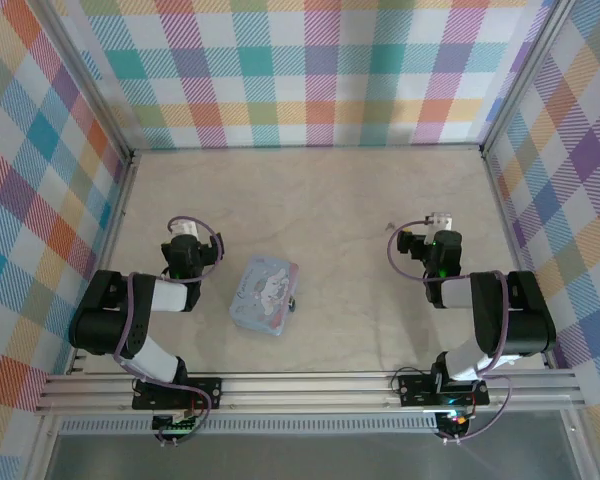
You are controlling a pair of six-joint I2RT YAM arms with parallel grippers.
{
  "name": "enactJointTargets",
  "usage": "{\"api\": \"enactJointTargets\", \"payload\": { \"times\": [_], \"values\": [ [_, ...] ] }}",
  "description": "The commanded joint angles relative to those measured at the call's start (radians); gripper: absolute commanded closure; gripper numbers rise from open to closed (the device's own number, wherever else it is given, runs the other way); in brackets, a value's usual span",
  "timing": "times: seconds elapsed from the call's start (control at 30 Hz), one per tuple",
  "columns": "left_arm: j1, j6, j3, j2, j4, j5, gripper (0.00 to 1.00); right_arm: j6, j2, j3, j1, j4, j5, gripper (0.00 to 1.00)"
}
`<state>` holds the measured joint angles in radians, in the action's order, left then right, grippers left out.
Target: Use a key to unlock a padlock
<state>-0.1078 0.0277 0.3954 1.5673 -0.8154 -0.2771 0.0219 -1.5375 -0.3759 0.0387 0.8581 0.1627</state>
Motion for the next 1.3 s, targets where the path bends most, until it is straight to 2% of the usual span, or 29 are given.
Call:
{"api": "enactJointTargets", "payload": {
  "times": [0.0, 0.8, 0.87, 0.93, 1.1, 1.17, 1.27],
  "values": [
    [0.012, -0.02, 0.007, -0.006, -0.024, 0.01, 0.0, 0.013, 0.005, -0.015, 0.001, 0.013, -0.011, 0.0],
    [0.012, -0.015, 0.005, -0.023, -0.019, 0.0, 0.0, 0.015, 0.023, -0.019, 0.003, -0.009, -0.002, 0.0],
    [0.011, -0.006, 0.056, -0.085, 0.133, -0.026, 0.0, -0.002, 0.076, -0.032, 0.005, -0.07, -0.028, 0.0],
    [0.012, 0.01, 0.128, -0.137, 0.292, -0.065, 0.0, 0.013, 0.142, -0.067, 0.005, -0.203, -0.014, 0.0],
    [0.013, 0.063, 0.216, -0.265, 0.498, -0.103, 0.0, 0.067, 0.295, -0.118, 0.004, -0.406, -0.057, 0.0],
    [0.014, 0.164, 0.273, -0.312, 0.637, -0.097, 0.0, 0.123, 0.355, -0.144, 0.006, -0.473, -0.092, 0.0],
    [0.024, 0.492, 0.392, -0.356, 0.958, -0.1, 0.0, 0.349, 0.444, -0.206, 0.002, -0.643, -0.142, 0.0]
  ]
}}
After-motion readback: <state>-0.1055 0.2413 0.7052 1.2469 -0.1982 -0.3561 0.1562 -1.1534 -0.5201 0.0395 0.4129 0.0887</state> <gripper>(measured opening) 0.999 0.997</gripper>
